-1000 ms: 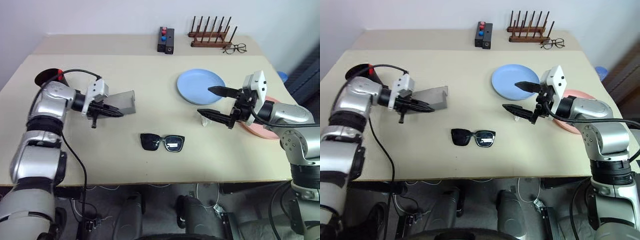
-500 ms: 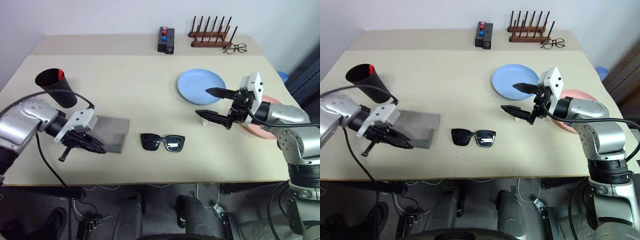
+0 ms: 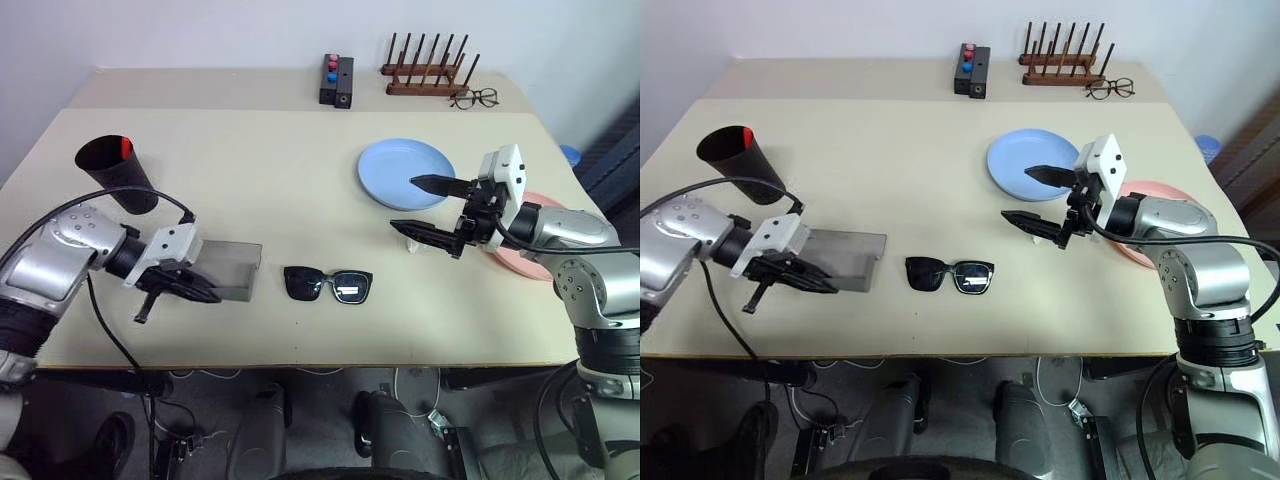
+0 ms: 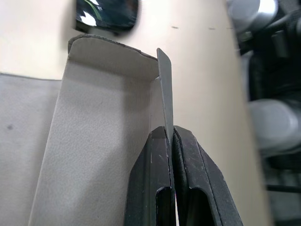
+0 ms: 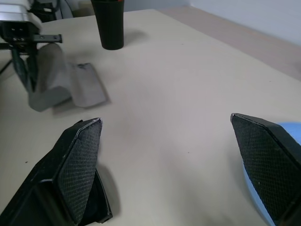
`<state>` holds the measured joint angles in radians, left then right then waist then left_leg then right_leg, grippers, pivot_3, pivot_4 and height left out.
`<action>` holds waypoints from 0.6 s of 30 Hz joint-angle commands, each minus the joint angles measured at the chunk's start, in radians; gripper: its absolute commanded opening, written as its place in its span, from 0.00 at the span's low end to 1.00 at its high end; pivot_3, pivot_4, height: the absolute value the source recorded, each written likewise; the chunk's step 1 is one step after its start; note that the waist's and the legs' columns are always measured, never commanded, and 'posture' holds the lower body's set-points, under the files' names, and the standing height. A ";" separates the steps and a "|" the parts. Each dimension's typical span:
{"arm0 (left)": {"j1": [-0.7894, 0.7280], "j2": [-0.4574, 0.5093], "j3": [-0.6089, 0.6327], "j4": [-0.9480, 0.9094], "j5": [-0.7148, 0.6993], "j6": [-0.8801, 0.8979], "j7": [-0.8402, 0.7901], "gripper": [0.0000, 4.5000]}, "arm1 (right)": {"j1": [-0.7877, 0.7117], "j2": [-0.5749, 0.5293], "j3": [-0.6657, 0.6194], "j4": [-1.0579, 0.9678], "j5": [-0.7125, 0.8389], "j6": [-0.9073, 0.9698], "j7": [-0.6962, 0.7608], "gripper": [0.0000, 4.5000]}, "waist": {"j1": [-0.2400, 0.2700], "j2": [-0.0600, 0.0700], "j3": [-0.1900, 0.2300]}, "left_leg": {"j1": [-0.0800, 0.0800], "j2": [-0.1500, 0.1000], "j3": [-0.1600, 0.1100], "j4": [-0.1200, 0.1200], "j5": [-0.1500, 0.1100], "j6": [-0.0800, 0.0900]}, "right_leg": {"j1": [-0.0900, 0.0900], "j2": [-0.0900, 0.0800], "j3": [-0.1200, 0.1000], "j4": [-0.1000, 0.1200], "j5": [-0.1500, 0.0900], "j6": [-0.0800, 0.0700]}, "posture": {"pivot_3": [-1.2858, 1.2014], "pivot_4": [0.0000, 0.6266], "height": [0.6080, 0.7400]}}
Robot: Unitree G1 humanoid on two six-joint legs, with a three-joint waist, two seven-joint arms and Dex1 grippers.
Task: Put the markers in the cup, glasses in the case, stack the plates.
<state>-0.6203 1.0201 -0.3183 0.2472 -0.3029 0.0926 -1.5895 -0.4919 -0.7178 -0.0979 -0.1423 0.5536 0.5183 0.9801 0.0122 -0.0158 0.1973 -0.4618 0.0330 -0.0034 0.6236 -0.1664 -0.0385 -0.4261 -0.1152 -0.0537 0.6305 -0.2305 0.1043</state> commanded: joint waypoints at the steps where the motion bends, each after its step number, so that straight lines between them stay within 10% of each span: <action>1: -0.104 -0.053 0.041 0.099 0.050 -0.062 0.001 0.00 | -0.026 -0.001 -0.014 -0.008 0.005 -0.014 0.005 1.00 | 0.001 0.000 0.000 | 0.000 0.000 0.000 0.000 0.000 0.000 | 0.000 0.000 0.000 0.000 0.000 0.000 | 0.52 0.24 1.00; 18: -0.127 -0.191 0.025 0.221 0.155 -0.079 0.001 0.00 | -0.013 -0.006 -0.026 -0.025 0.015 -0.001 -0.008 1.00 | 0.000 0.000 0.000 | 0.000 0.000 0.000 0.003 -0.001 0.001 | 0.000 0.000 0.000 0.001 0.001 0.002 | 0.52 0.24 1.00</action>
<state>-0.7276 0.8252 -0.3214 0.4715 -0.1650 0.0141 -1.6024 -0.4976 -0.7173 -0.0945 -0.1342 0.5548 0.5190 0.9736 0.0125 -0.0156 0.1971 -0.4621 0.0331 -0.0037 0.6265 -0.1670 -0.0373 -0.4254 -0.1148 -0.0537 0.6316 -0.2296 0.1060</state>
